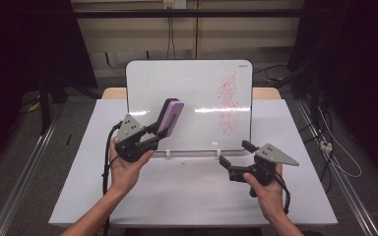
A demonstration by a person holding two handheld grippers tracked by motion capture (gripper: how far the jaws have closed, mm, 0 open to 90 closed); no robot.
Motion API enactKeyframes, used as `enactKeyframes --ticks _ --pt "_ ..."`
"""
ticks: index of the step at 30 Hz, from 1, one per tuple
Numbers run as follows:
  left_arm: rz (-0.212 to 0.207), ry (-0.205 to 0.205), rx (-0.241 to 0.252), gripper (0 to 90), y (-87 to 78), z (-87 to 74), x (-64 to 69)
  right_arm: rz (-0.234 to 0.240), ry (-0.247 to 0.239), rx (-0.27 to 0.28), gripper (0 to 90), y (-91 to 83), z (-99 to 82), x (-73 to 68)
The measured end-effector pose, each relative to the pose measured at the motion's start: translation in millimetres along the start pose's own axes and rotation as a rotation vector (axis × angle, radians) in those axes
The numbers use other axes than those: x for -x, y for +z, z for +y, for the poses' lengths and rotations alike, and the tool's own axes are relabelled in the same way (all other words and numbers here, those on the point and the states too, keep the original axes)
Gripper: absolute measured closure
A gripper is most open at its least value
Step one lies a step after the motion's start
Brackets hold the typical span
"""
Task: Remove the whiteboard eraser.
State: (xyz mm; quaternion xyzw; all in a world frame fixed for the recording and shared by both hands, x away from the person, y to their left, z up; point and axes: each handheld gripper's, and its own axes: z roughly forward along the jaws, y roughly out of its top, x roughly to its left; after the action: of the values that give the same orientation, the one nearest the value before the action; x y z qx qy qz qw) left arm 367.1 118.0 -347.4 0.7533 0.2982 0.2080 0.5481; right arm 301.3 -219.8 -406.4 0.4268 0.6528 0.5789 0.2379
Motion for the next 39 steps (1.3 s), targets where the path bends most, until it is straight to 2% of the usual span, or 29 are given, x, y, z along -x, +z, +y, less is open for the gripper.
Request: enactKeyframes --ticks 4,6,9,14,18,21,22,24,29,32,39 --pt "-0.034 -0.013 0.014 64.0 6.9 0.3 10.6 0.038 0.004 0.030 2.1 11.7 10.0 -7.0" --pt "-0.036 -0.007 0.024 64.0 9.6 0.1 15.8 0.058 0.012 0.060 2.4 16.1 15.1 -10.5" --pt "-0.064 -0.037 0.026 64.0 13.3 -3.5 23.2 0.087 0.016 0.095 7.2 18.8 21.7 -14.3" --pt "-0.092 -0.029 0.031 64.0 18.9 -7.2 35.0 0.144 0.100 0.172 14.4 23.5 27.4 -18.8" --pt "-0.108 -0.026 0.026 64.1 25.9 -7.8 41.0 0.178 0.134 0.205 18.2 30.1 29.7 -22.1" --pt "-0.114 -0.035 0.027 64.0 32.3 -7.3 43.4 0.184 0.146 0.233 24.4 34.4 31.1 -24.1" --pt "-0.112 -0.030 0.025 64.0 33.7 -7.2 44.2 0.190 0.167 0.241 25.9 36.1 31.0 -24.2" --pt "-0.115 -0.029 0.028 64.0 35.9 -6.9 46.7 0.191 0.212 0.245 26.6 39.1 30.2 -24.7" --pt "-0.120 -0.009 0.036 64.0 38.4 -5.4 51.8 0.185 0.257 0.252 26.6 45.8 29.3 -25.8" --pt "-0.126 0.003 0.028 64.0 39.6 -6.2 54.2 0.197 0.319 0.245 26.6 50.1 28.2 -27.0" --pt "-0.113 0.019 0.030 64.0 38.4 -9.0 54.3 0.189 0.336 0.241 39.7 54.9 25.2 -32.7"
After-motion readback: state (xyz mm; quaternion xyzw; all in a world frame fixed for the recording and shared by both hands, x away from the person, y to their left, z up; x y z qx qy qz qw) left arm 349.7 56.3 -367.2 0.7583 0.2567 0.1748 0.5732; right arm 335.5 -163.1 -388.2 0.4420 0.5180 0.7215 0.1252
